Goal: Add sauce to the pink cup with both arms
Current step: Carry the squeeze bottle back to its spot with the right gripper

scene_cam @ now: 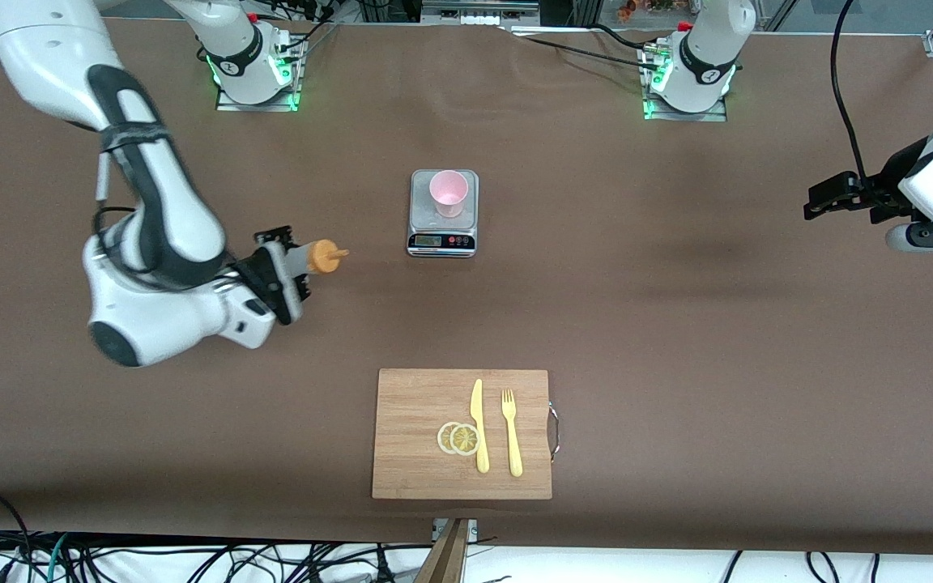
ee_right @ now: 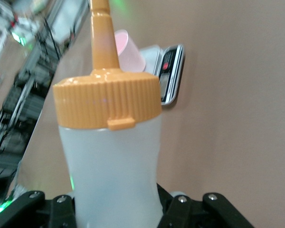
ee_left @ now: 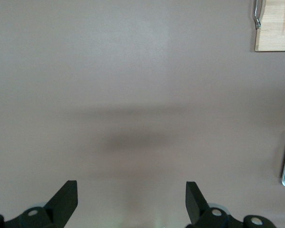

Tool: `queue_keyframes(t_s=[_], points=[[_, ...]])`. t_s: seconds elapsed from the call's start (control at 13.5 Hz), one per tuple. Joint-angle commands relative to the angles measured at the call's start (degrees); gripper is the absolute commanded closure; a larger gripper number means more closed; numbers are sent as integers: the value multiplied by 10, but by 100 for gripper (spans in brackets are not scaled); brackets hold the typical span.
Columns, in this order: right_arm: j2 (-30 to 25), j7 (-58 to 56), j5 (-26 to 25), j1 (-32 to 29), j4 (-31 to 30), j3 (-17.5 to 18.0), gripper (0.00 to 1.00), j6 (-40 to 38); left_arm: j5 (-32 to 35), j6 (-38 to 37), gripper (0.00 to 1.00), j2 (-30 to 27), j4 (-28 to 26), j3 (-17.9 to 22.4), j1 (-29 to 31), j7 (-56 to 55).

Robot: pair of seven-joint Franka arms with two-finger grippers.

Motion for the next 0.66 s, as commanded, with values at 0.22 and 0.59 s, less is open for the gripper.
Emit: queue_keyframes(t_s=[0.22, 0.59], points=[[8, -241, 217, -59, -81, -93, 100, -57, 7, -9, 0, 13, 27, -2, 0, 10], [65, -454, 239, -116, -120, -125, 100, -105, 8, -9, 0, 13, 28, -2, -1, 10]])
